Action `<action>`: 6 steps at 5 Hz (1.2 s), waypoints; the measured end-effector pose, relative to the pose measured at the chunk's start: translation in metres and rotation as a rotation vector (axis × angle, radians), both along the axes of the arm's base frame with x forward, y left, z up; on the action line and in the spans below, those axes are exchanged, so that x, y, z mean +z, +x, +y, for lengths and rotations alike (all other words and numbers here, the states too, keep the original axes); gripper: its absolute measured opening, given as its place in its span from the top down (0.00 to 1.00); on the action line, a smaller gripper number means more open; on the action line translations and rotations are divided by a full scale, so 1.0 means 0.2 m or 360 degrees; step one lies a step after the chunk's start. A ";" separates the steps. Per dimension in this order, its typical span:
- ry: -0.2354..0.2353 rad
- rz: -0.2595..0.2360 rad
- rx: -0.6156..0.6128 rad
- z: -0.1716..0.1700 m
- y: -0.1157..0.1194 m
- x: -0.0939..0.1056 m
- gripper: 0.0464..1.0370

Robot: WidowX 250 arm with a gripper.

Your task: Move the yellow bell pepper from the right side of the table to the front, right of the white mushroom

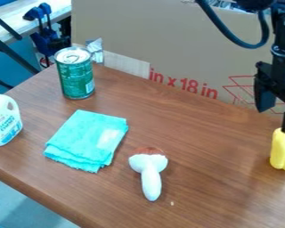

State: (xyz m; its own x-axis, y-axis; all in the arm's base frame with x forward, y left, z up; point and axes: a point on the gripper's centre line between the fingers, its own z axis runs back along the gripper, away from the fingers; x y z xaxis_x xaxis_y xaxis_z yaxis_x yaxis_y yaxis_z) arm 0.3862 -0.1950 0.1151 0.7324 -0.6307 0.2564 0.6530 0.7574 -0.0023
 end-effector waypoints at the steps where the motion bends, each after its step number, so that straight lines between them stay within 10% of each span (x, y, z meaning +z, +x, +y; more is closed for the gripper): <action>1: 0.0006 0.0016 -0.0017 -0.03 0.01 -0.02 0.03; 4: 0.0065 0.0047 -0.0019 -0.08 0.05 -0.12 0.07; 6: 0.0070 0.0000 0.0012 -0.10 0.07 -0.11 0.65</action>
State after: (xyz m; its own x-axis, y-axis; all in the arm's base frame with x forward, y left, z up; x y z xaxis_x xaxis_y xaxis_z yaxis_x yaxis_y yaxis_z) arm 0.4001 -0.2158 0.0934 0.7372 -0.6359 0.2283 0.6473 0.7616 0.0311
